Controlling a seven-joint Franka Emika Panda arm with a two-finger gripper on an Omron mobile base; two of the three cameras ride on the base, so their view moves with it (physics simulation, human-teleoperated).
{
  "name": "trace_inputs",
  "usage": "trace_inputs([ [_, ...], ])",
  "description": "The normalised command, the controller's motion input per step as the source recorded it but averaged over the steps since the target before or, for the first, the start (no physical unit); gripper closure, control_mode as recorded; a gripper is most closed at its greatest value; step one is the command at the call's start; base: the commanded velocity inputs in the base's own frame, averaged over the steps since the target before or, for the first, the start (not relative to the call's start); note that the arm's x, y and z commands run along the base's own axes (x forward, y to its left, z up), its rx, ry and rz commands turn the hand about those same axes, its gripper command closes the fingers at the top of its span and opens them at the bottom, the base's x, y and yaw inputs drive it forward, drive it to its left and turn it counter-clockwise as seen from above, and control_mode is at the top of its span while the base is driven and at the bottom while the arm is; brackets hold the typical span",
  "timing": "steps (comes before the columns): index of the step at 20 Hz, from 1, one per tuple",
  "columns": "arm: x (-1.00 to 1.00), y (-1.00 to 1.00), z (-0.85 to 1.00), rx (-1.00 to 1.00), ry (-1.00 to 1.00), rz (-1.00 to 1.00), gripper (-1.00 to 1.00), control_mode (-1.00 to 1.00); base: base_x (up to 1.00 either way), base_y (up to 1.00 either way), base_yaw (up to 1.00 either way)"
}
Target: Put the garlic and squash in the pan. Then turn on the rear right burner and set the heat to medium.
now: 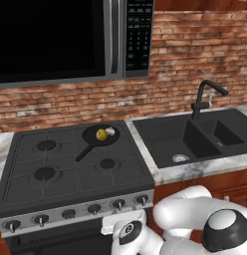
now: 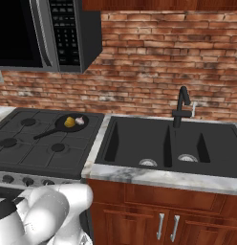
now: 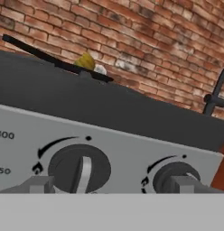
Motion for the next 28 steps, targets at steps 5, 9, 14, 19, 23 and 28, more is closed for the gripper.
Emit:
trace_inputs([
  [5,0.24,-0.09,0.0,0.0,-0.05,0.21,-1.0,-1.0,0.0,0.0,0.0],
  [9,0.27,-0.37,0.0,0.0,0.0,0.13,-1.0,-1.0,0.0,0.0,0.0],
  [14,0.31,-0.47,-0.04,0.0,0.0,0.02,-1.0,-1.0,0.0,0.0,0.0],
  [19,0.41,-0.35,0.0,0.06,0.0,0.0,-1.0,-1.0,0.0,0.0,0.0],
  [23,0.46,-0.23,0.0,0.1,0.0,0.0,-1.0,-1.0,0.0,0.0,0.0],
  [28,0.2,-0.11,0.0,0.01,0.0,0.0,-1.0,-1.0,0.0,0.0,0.0],
])
